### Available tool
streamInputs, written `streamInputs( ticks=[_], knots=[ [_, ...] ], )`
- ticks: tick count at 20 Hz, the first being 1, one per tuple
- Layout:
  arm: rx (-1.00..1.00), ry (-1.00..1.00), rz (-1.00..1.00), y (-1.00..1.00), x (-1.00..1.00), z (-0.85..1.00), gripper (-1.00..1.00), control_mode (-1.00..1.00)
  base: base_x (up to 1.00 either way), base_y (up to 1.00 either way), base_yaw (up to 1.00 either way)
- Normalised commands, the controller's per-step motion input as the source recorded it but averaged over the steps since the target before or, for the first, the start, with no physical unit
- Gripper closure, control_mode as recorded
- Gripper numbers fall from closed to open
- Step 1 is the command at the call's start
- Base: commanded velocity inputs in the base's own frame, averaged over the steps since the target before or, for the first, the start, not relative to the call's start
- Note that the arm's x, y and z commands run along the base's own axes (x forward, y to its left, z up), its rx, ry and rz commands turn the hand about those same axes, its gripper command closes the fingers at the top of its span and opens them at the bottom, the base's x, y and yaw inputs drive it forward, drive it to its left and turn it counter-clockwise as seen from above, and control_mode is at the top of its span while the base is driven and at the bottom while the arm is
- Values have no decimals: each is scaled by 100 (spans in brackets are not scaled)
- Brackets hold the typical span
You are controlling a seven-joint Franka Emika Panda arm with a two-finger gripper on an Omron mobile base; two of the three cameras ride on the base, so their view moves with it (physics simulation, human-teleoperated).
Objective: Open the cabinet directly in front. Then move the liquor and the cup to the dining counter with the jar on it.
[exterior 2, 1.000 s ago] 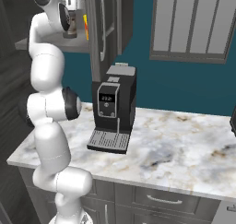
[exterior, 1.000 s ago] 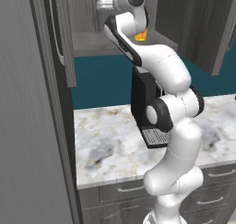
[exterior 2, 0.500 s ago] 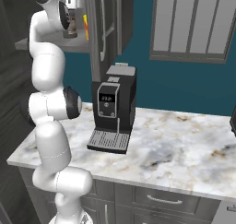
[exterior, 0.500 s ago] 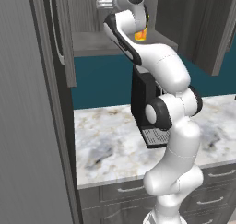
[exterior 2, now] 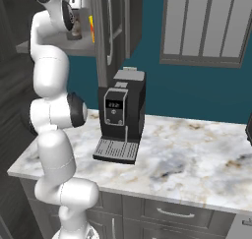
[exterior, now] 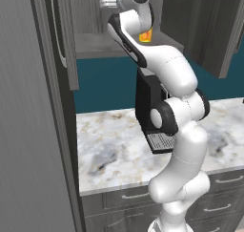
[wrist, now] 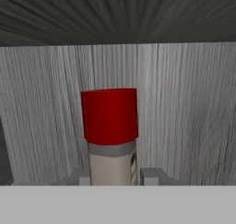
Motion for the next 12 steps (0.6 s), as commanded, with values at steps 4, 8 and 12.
streamInputs(
  ticks=[4, 8, 12],
  knots=[
    [-2, -29, 0, 0, -26, 0, 100, -100, 0, 0, 0],
    [0, -14, 0, 0, -9, 0, 100, -100, 0, 0, 0],
    [0, -3, 0, 0, -17, -9, 100, -100, 0, 0, 0]
  ],
)
